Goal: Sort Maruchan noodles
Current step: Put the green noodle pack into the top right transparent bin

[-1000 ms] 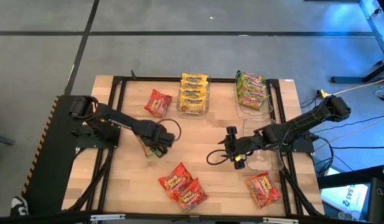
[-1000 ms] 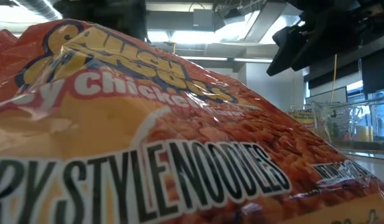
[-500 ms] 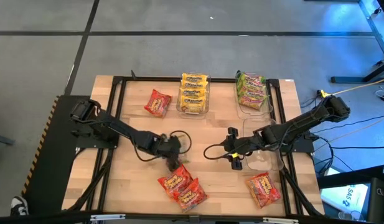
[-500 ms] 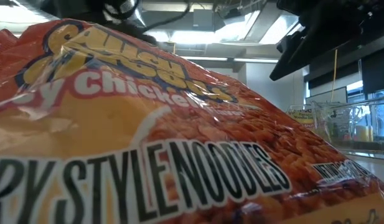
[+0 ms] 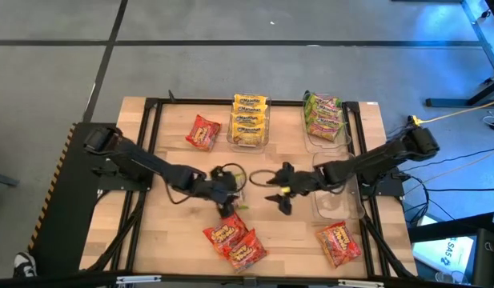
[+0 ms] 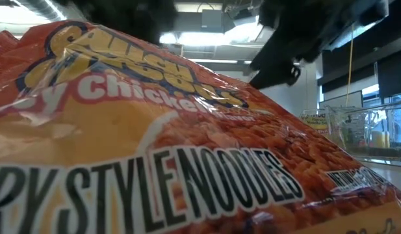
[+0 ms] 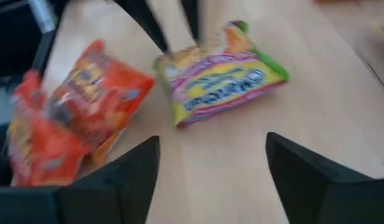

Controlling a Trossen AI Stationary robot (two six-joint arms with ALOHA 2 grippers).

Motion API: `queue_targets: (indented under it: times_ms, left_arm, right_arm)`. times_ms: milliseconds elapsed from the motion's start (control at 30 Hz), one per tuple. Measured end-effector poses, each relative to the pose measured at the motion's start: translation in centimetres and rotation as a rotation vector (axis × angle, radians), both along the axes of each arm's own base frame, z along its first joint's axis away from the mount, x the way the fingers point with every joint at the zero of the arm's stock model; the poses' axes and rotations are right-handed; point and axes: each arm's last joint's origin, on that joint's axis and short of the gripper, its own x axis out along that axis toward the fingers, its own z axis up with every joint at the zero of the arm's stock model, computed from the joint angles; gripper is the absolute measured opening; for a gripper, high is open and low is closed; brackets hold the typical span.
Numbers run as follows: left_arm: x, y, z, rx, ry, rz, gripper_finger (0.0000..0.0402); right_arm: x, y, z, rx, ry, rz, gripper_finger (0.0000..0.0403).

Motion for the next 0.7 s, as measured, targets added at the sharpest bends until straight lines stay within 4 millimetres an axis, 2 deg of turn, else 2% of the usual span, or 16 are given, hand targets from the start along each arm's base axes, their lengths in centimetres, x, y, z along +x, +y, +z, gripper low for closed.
queue_targets:
  times_ms: [167, 300, 500, 700]
  left_arm:
    - [-3.7, -1.5, 0.4, 0.084, 0.139, 0.097, 0.0133]
    - [-5.5, -2.7, -1.0, 0.168, 0.202, 0.169, 0.0133]
    - [-6.9, -2.6, -5.0, 0.176, 0.241, 0.199, 0.0133]
    - [-6.9, -2.3, -7.1, 0.157, 0.156, 0.189, 0.0133]
  right_arm:
    - [1.9, -1.8, -2.1, 0.124, 0.021, -0.101, 0.0311]
    - [3.3, -2.7, -4.2, 0.255, 0.041, -0.100, 0.0331]
    - [4.8, -3.9, -7.2, 0.427, 0.066, -0.126, 0.0335]
    - [6.0, -4.4, -9.4, 0.527, 0.084, -0.168, 0.0335]
